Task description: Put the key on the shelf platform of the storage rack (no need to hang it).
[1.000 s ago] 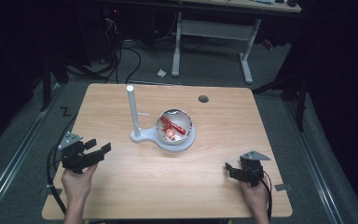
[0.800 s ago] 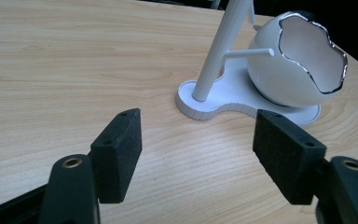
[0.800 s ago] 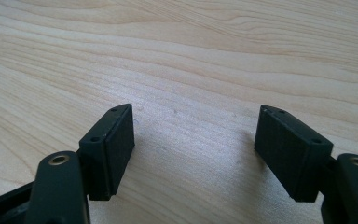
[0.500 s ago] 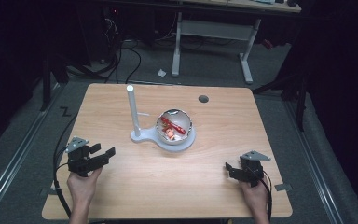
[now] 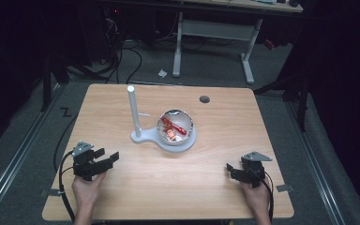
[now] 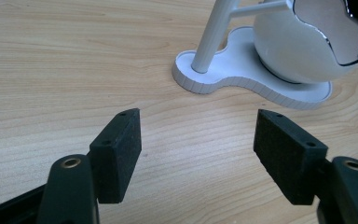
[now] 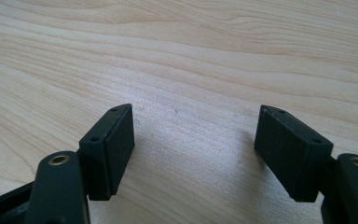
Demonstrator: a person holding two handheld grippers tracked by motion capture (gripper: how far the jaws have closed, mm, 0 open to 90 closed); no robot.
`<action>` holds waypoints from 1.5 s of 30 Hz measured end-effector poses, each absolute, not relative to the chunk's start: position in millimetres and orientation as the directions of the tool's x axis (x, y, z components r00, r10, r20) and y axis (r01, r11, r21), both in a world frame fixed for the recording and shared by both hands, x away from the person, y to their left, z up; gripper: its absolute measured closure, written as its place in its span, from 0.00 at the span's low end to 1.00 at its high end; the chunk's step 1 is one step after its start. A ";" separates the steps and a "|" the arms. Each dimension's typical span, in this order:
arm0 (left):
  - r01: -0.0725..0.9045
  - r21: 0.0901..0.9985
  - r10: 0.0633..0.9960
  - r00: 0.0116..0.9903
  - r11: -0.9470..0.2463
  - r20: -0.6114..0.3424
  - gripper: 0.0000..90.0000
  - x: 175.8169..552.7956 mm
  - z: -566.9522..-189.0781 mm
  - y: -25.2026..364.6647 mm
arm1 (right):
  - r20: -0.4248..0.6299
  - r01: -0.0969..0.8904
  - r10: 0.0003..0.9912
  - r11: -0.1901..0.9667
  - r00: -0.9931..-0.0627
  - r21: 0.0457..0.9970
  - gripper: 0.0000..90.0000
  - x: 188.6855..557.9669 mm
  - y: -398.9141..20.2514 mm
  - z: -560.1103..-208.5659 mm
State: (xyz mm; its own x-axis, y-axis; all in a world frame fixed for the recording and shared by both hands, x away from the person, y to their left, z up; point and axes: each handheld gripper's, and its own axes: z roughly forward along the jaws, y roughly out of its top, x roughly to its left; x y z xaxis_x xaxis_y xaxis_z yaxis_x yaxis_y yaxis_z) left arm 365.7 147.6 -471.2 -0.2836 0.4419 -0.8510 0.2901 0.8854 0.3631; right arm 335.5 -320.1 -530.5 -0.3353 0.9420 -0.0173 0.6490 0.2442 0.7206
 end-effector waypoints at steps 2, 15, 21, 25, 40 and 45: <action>0.285 0.352 0.431 -0.297 0.892 -0.852 0.36 366.4 -473.1 146.7 | -0.018 0.649 0.942 0.244 -0.335 0.721 0.32 335.5 -320.1 -530.5; 0.282 0.366 0.446 -0.313 0.887 -0.839 0.35 365.8 -489.4 134.8 | -0.017 0.649 0.942 0.244 -0.336 0.720 0.32 335.5 -320.1 -530.5; 0.287 0.411 0.487 -0.291 0.865 -0.823 0.34 364.8 -498.6 129.1 | -0.017 0.649 0.942 0.245 -0.336 0.721 0.32 335.4 -320.1 -530.5; 0.278 0.415 0.489 -0.301 0.866 -0.818 0.34 364.6 -503.2 125.3 | -0.017 0.649 0.942 0.244 -0.336 0.720 0.32 335.4 -320.1 -530.4; 0.267 0.459 0.527 -0.316 0.847 -0.789 0.32 366.5 -522.6 114.1 | -0.017 0.649 0.942 0.245 -0.336 0.721 0.32 335.3 -320.0 -530.5; 0.274 0.466 0.537 -0.325 0.841 -0.779 0.32 367.8 -524.3 111.8 | -0.017 0.649 0.941 0.245 -0.337 0.721 0.32 335.3 -320.0 -530.5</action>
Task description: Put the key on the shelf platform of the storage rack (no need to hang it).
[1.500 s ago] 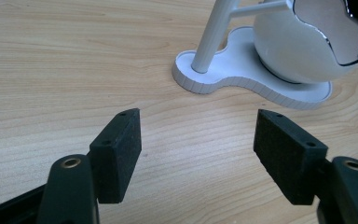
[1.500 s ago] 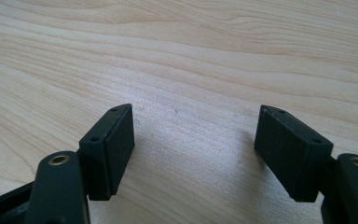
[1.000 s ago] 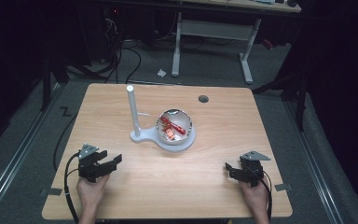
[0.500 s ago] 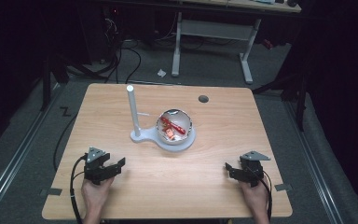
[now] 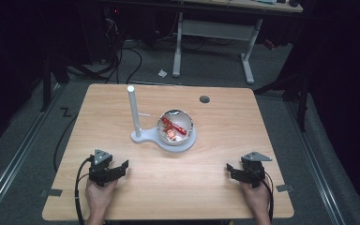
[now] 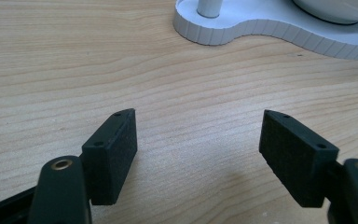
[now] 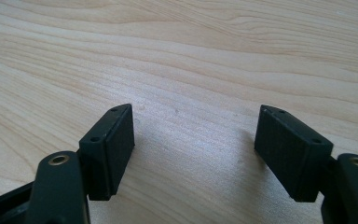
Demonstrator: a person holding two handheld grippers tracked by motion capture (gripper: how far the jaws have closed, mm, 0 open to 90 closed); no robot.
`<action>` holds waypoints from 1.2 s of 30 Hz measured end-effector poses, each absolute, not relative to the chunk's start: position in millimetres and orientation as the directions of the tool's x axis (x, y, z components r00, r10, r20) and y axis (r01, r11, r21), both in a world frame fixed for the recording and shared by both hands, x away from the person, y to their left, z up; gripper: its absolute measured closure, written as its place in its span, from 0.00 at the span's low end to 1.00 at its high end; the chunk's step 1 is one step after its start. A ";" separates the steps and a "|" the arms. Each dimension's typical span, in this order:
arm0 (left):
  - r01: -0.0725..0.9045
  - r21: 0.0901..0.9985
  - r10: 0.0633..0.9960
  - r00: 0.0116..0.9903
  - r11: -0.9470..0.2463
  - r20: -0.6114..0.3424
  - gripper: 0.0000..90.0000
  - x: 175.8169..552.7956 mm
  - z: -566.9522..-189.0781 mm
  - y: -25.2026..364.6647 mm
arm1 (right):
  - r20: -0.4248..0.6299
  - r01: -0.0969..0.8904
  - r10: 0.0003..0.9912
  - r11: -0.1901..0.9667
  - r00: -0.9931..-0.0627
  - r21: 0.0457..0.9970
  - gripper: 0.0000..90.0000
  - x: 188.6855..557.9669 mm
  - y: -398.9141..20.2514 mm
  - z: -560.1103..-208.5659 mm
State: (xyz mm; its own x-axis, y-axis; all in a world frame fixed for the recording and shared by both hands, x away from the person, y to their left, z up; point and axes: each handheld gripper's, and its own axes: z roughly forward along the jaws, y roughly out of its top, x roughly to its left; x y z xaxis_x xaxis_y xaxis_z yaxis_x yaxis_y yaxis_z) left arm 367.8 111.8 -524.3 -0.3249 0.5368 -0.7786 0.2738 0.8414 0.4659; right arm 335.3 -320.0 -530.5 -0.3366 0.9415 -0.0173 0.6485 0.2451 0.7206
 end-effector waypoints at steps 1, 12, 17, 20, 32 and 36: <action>0.283 0.481 0.554 -0.318 0.830 -0.769 0.31 368.1 -525.6 112.0 | -0.017 0.649 0.942 0.245 -0.336 0.721 0.32 335.3 -320.0 -530.5; 0.284 0.509 0.582 -0.355 0.812 -0.732 0.29 369.9 -530.6 101.5 | -0.017 0.649 0.942 0.245 -0.336 0.720 0.32 335.2 -320.1 -530.5; 0.279 0.524 0.594 -0.357 0.804 -0.721 0.29 369.8 -532.0 99.0 | -0.017 0.649 0.942 0.245 -0.336 0.721 0.32 335.2 -320.1 -530.5; 0.282 0.541 0.610 -0.352 0.792 -0.710 0.29 369.3 -533.5 97.2 | -0.017 0.649 0.941 0.245 -0.337 0.721 0.32 335.2 -320.1 -530.5; 0.277 0.553 0.618 -0.354 0.786 -0.702 0.29 369.6 -534.6 96.0 | -0.017 0.648 0.941 0.246 -0.338 0.721 0.32 335.3 -320.1 -530.5; 0.276 0.551 0.616 -0.356 0.788 -0.703 0.29 369.6 -534.6 95.4 | -0.016 0.649 0.941 0.245 -0.337 0.721 0.32 335.2 -320.1 -530.5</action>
